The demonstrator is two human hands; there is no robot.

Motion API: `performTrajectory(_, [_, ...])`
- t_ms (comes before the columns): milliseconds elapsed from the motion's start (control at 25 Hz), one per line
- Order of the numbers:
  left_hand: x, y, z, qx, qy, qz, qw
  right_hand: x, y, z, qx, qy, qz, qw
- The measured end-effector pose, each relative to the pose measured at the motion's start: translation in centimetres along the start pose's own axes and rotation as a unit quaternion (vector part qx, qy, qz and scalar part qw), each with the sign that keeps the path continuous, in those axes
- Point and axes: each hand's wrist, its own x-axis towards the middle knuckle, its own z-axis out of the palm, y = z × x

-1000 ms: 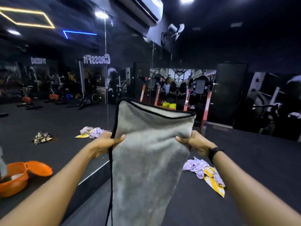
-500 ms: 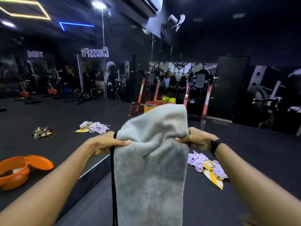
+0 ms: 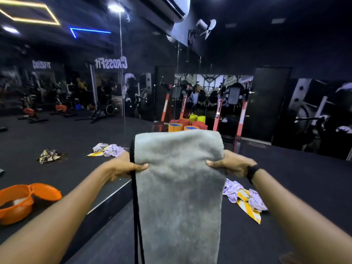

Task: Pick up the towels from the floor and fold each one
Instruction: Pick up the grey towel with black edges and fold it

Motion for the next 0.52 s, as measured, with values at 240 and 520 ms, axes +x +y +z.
performTrajectory(240, [-0.1, -0.4, 0.4, -0.055, 0.018, -0.077, 0.995, 0.1, 1.2, -0.4, 0.021, 0.021, 0.036, 0.999])
performTrajectory(520, [-0.5, 0.4, -0.6, 0.082, -0.03, -0.02, 0.996, -0.4, 0.7, -0.8, -0.044, -0.025, 0.032, 0.998])
